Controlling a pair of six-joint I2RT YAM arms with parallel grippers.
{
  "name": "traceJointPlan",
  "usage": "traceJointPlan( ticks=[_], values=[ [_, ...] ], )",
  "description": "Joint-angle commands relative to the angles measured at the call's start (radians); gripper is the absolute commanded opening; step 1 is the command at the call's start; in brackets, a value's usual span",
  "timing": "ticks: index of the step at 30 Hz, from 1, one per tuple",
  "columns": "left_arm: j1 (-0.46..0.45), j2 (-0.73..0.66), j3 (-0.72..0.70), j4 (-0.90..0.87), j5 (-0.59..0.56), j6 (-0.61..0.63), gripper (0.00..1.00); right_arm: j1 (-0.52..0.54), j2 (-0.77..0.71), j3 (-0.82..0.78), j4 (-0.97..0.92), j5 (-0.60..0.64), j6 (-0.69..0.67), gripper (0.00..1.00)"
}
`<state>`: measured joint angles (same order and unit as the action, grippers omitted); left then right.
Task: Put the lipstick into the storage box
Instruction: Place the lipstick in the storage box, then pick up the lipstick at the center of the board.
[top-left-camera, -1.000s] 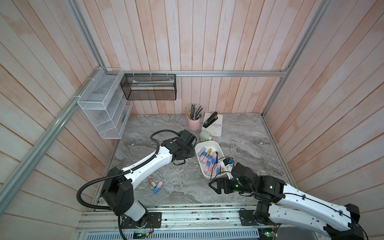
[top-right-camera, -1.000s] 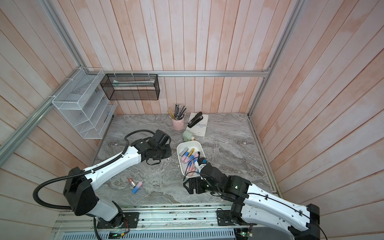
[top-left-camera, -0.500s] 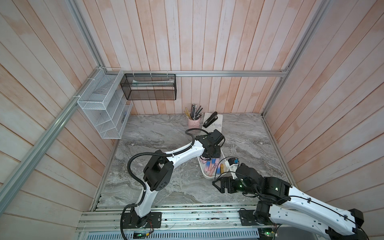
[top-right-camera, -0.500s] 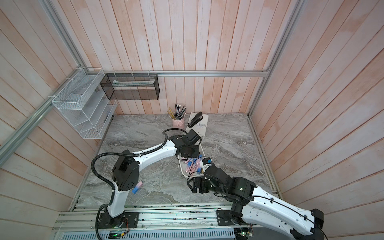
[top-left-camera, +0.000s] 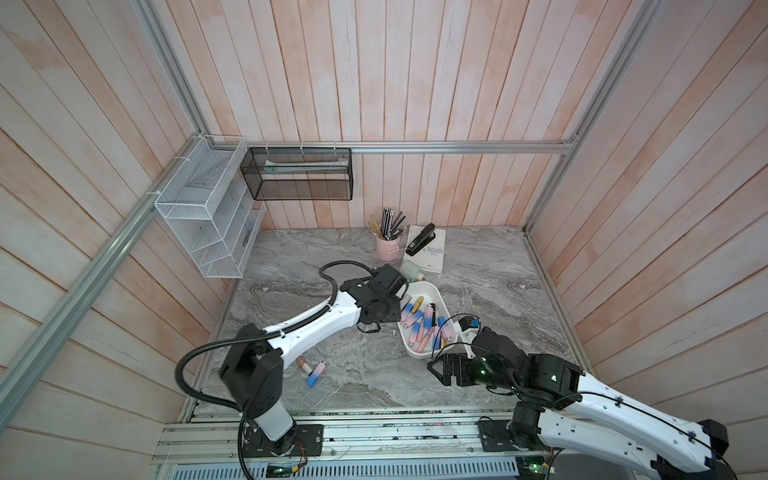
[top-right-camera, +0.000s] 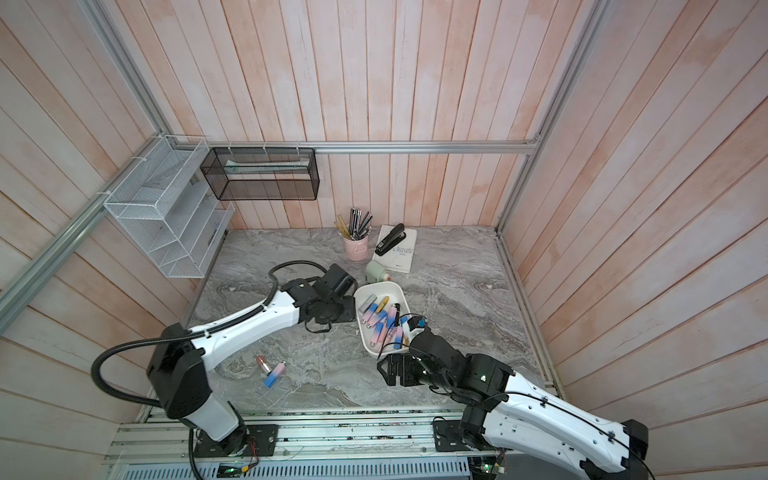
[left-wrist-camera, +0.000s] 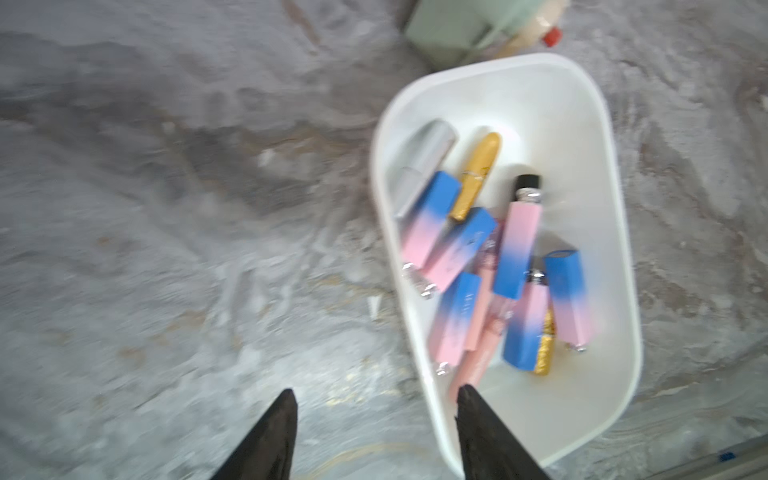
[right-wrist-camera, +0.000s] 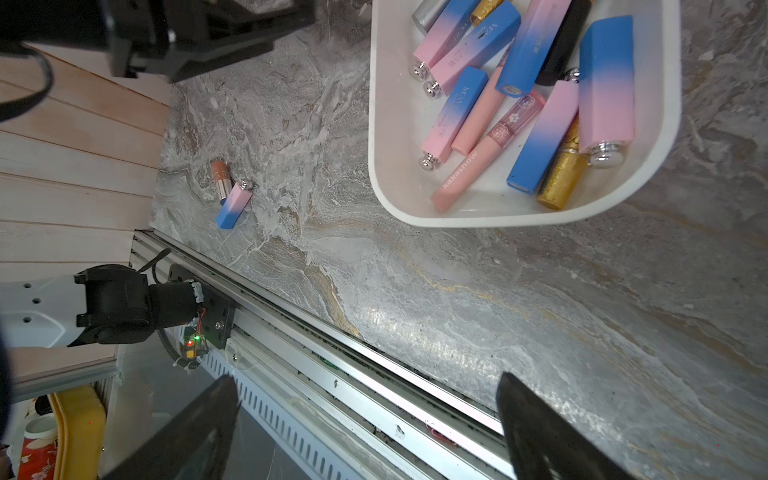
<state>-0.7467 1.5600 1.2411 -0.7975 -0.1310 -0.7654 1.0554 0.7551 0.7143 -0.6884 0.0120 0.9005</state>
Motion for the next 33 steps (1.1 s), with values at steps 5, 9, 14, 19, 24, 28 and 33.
traceJointPlan(
  ticks=[5,9,14,19,24,28,33],
  values=[
    [0.108,-0.236,-0.375,-0.095,-0.092,-0.153,0.72,-0.029,0.105,0.014,0.08,-0.071,-0.102,0.98],
    [0.137,-0.337,-0.494,-0.119,-0.098,-0.266,0.74,-0.037,0.159,0.037,0.102,-0.103,-0.141,0.98],
    [0.182,-0.443,-0.579,-0.14,-0.104,-0.41,0.74,-0.037,0.178,0.045,0.115,-0.127,-0.155,0.98],
    [0.193,-0.502,-0.62,-0.141,-0.118,-0.51,0.75,-0.037,0.157,0.035,0.105,-0.128,-0.148,0.98],
    [0.267,-0.521,-0.669,-0.115,-0.084,-0.514,0.75,-0.038,0.114,0.021,0.084,-0.115,-0.131,0.98],
    [0.361,-0.524,-0.705,-0.065,-0.037,-0.465,0.75,-0.039,0.081,0.011,0.066,-0.099,-0.119,0.98],
    [0.438,-0.496,-0.72,-0.007,0.007,-0.398,0.74,-0.05,0.065,0.007,0.052,-0.094,-0.125,0.98]
  ],
)
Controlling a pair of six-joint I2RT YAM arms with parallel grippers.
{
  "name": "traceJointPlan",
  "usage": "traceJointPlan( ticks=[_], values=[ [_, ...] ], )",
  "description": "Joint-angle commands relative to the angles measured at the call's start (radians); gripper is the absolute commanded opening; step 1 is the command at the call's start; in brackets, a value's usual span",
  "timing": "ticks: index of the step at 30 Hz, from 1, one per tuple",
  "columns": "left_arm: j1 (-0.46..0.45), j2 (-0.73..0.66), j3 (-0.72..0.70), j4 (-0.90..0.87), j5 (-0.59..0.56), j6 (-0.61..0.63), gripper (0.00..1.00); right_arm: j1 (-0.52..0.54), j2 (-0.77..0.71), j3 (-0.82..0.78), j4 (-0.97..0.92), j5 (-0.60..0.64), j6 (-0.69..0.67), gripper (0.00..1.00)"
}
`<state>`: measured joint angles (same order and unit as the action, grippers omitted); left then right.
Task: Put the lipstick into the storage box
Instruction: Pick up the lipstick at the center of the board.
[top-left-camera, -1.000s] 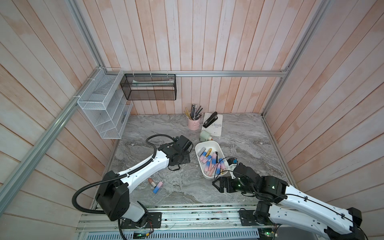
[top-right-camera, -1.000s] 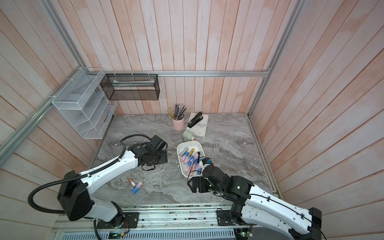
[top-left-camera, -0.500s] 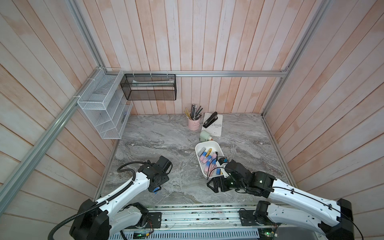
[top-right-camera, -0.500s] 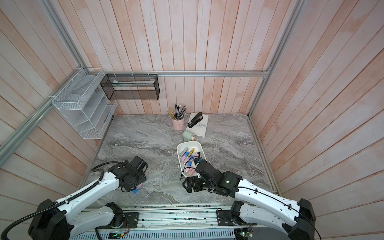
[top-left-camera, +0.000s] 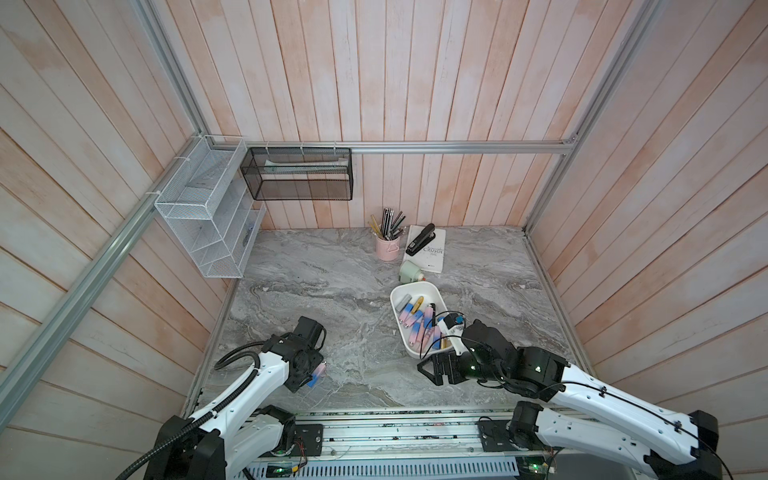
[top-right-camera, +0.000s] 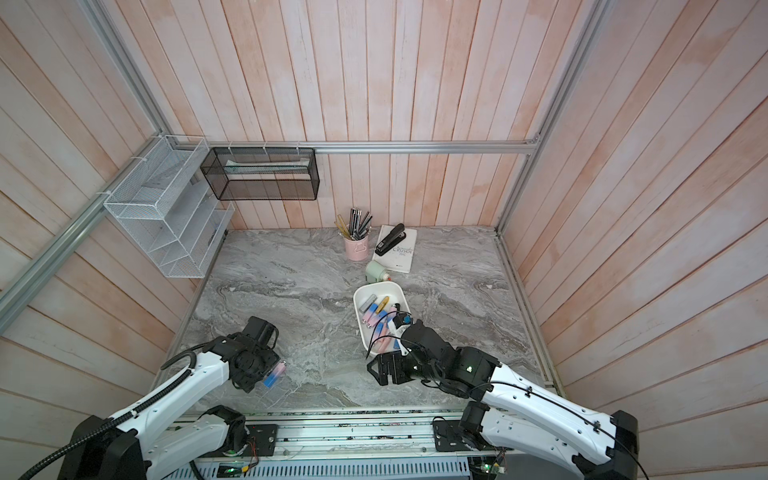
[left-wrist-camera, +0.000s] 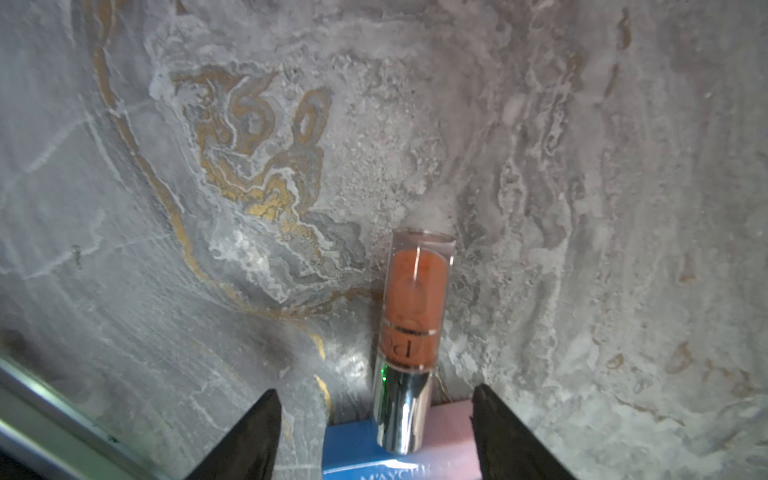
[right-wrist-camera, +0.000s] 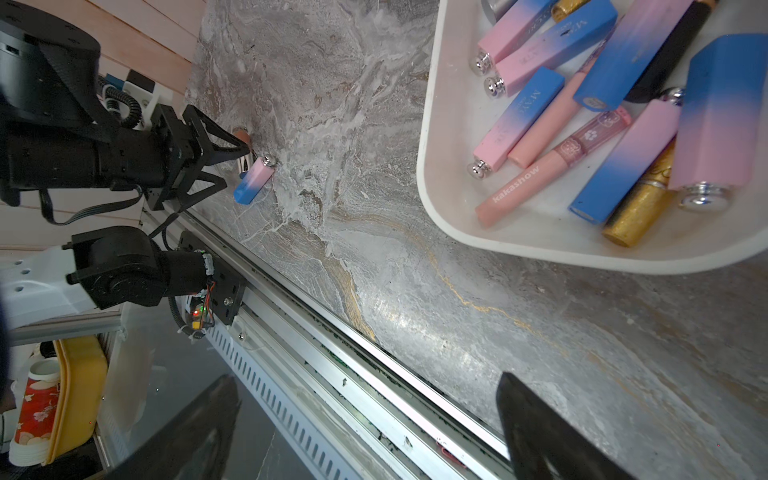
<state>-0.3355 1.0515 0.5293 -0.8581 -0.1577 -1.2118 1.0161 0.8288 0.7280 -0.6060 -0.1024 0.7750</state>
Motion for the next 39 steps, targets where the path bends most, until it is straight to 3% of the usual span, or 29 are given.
traceJointPlan(
  ticks=[1,9,15,29,39],
  values=[
    [0.038,0.024,-0.007,0.065,0.039,0.062,0.73,-0.014,-0.01,-0.007,-0.031,0.02,-0.002,0.98],
    [0.081,0.082,0.0,0.103,0.052,0.109,0.55,-0.049,-0.013,-0.006,-0.037,0.006,-0.031,0.98],
    [0.089,0.088,0.006,0.097,0.062,0.123,0.3,-0.082,-0.011,-0.003,-0.036,0.001,-0.068,0.98],
    [0.07,0.068,0.072,0.069,0.123,0.125,0.21,-0.195,0.176,0.075,0.05,-0.154,-0.256,0.98],
    [-0.094,0.198,0.339,0.08,0.104,0.12,0.21,-0.261,0.197,0.082,0.063,-0.194,-0.315,0.98]
  ],
)
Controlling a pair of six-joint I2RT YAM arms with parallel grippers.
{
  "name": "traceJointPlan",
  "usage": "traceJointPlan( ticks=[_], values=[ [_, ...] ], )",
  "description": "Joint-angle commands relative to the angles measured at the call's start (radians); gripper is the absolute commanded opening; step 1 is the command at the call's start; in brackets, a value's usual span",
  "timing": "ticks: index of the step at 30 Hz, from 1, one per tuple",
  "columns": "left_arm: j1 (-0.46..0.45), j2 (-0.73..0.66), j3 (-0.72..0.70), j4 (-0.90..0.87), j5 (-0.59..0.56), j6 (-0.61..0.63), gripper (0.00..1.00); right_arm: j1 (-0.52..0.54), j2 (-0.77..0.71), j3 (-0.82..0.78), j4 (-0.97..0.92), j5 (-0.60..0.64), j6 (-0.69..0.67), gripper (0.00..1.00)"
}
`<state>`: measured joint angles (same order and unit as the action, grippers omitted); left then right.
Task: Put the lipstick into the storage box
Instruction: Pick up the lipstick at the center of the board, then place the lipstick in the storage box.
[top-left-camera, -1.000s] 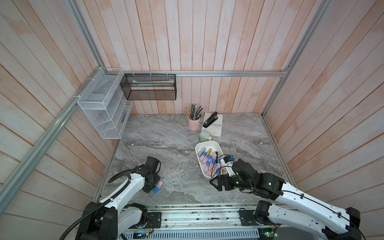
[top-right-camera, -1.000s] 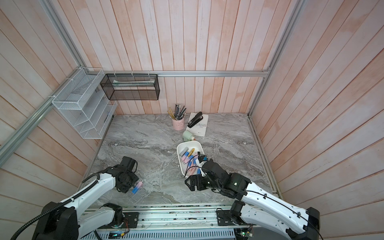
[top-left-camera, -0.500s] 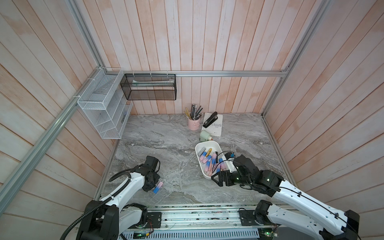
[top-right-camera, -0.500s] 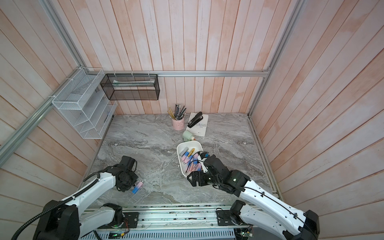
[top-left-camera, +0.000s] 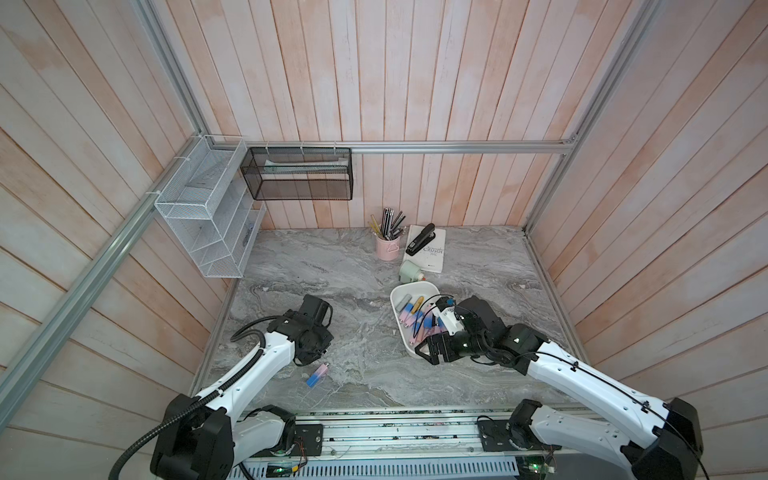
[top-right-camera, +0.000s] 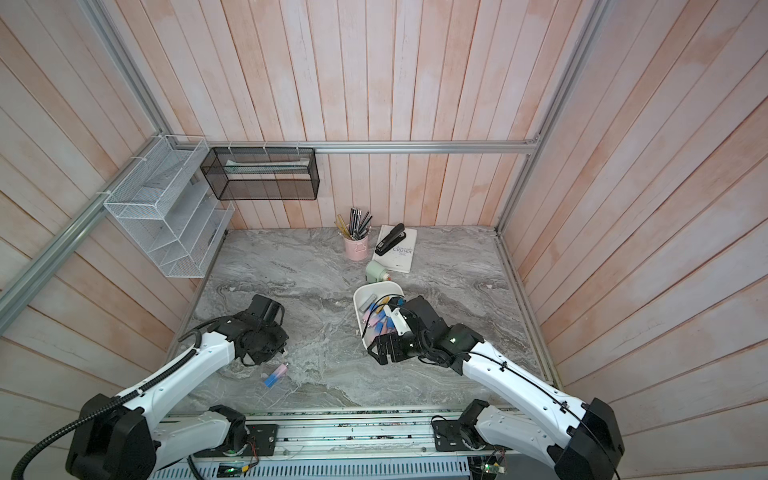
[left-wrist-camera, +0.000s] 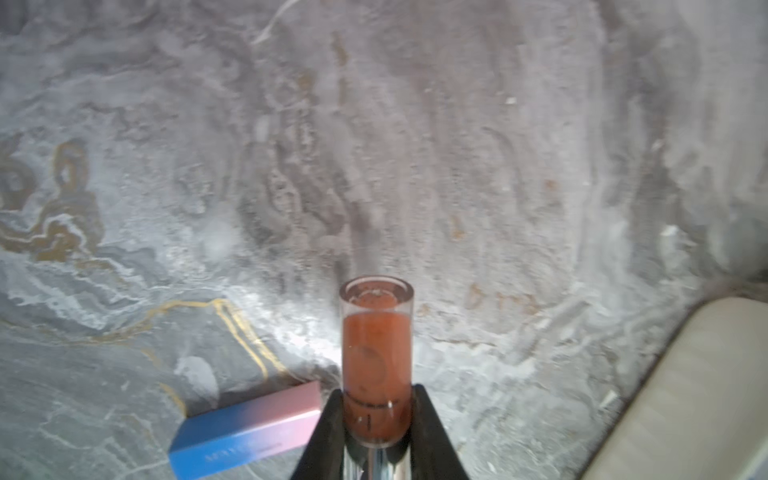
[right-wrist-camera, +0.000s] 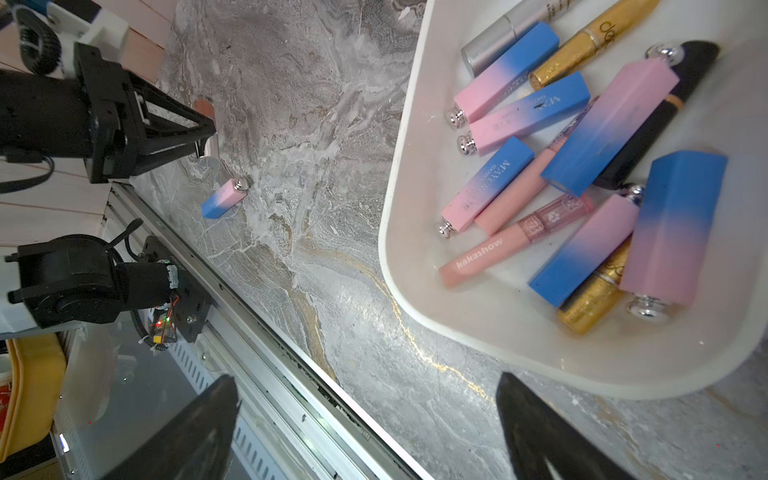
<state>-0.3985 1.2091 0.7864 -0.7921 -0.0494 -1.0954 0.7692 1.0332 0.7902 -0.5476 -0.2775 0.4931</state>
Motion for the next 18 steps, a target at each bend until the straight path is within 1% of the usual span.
traceJointPlan(
  ticks=[1,5,8,13,15,18],
  values=[
    [-0.049,0.074,0.126,0.018,-0.007,0.01,0.21,-0.019,-0.018,0.013,0.004,-0.019,-0.029,0.98],
    [-0.125,0.239,0.332,0.044,0.001,0.038,0.21,-0.04,-0.068,-0.013,-0.015,-0.009,-0.014,0.98],
    [-0.188,0.393,0.514,0.059,0.03,0.066,0.21,-0.052,-0.115,-0.03,-0.045,0.012,0.001,0.98],
    [-0.305,0.697,0.858,0.028,0.075,0.125,0.21,-0.063,-0.217,-0.052,-0.117,0.058,0.049,0.98],
    [-0.335,0.805,0.974,0.013,0.11,0.144,0.21,-0.065,-0.26,-0.058,-0.148,0.08,0.073,0.98],
    [-0.373,0.922,1.096,0.001,0.15,0.154,0.21,-0.065,-0.325,-0.06,-0.204,0.114,0.107,0.98]
  ],
)
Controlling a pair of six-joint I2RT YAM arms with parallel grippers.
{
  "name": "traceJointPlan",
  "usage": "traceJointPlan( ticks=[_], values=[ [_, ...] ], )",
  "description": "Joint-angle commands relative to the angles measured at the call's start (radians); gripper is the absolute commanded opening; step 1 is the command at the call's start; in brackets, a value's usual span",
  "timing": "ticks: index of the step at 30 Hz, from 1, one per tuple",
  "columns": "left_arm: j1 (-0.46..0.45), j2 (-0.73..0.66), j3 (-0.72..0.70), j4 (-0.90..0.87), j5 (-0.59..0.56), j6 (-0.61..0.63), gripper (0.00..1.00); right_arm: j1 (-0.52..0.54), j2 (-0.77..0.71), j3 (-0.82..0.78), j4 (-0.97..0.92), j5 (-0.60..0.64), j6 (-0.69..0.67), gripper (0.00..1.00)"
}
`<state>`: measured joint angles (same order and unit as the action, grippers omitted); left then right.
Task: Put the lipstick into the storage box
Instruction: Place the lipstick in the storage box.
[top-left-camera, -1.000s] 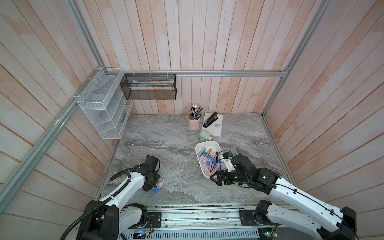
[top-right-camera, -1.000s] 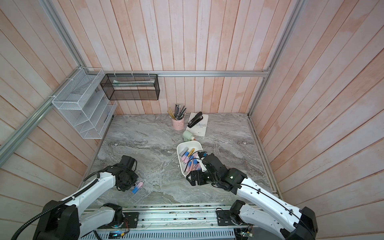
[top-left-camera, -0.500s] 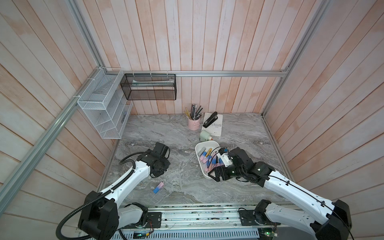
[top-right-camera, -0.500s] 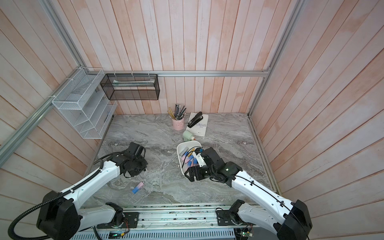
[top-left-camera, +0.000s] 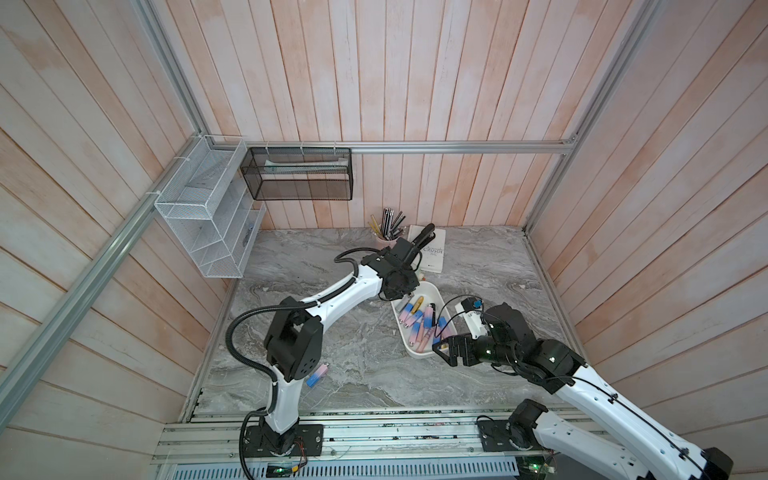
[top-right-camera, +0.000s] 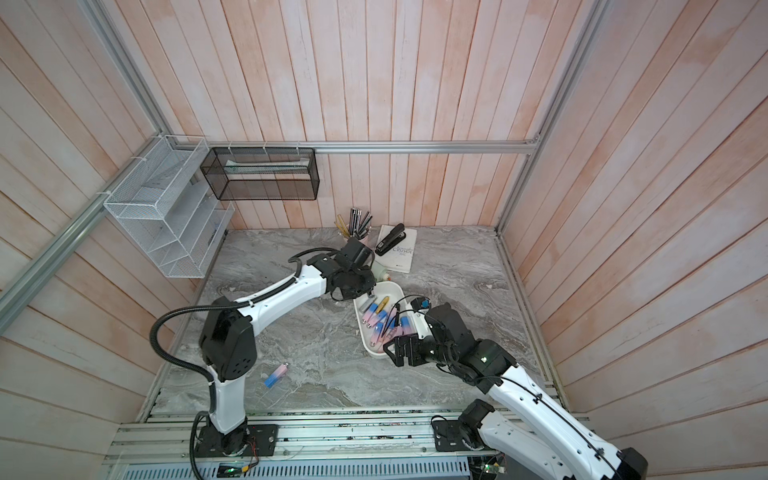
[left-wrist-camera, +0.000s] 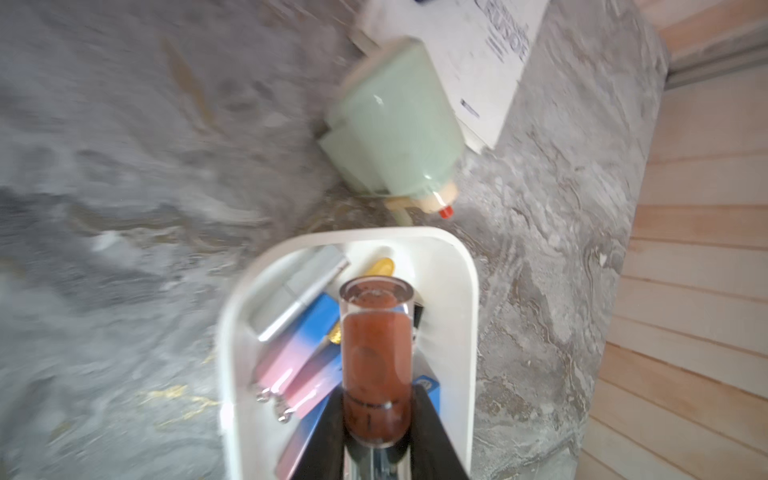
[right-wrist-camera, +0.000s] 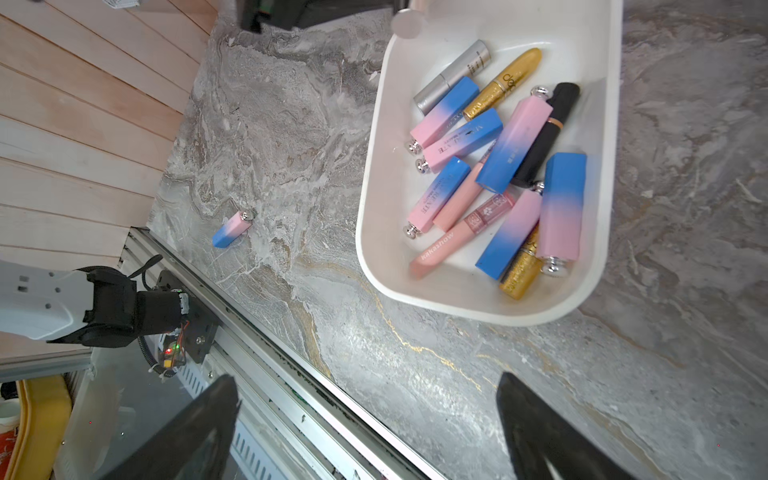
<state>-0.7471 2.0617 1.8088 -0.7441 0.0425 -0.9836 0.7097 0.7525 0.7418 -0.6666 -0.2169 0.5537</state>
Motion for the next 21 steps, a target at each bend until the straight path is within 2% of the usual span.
traceJointPlan(
  ticks=[1,4,9,11,13,17,21],
  values=[
    [-0.034,0.095,0.101,-0.049,0.069,0.042,0.21,-0.007,-0.064,-0.011,-0.108,0.066,0.057,0.98],
    [-0.053,0.126,0.13,-0.048,0.088,0.046,0.24,-0.008,-0.116,-0.006,-0.16,0.094,0.091,0.98],
    [-0.055,0.086,0.065,-0.06,0.082,0.057,0.46,-0.006,-0.179,-0.014,-0.192,0.107,0.135,0.98],
    [-0.054,0.033,0.001,-0.056,0.058,0.056,0.5,-0.007,-0.183,-0.018,-0.191,0.101,0.138,0.98],
    [-0.053,-0.053,-0.089,-0.039,0.03,0.055,0.57,-0.007,-0.176,-0.021,-0.182,0.092,0.13,0.98],
    [-0.043,-0.238,-0.293,-0.045,-0.042,0.044,0.58,-0.006,-0.128,-0.02,-0.142,0.065,0.099,0.98],
    [-0.03,-0.461,-0.57,-0.099,-0.16,0.045,0.58,-0.006,-0.062,-0.027,-0.065,0.019,0.066,0.98]
  ],
)
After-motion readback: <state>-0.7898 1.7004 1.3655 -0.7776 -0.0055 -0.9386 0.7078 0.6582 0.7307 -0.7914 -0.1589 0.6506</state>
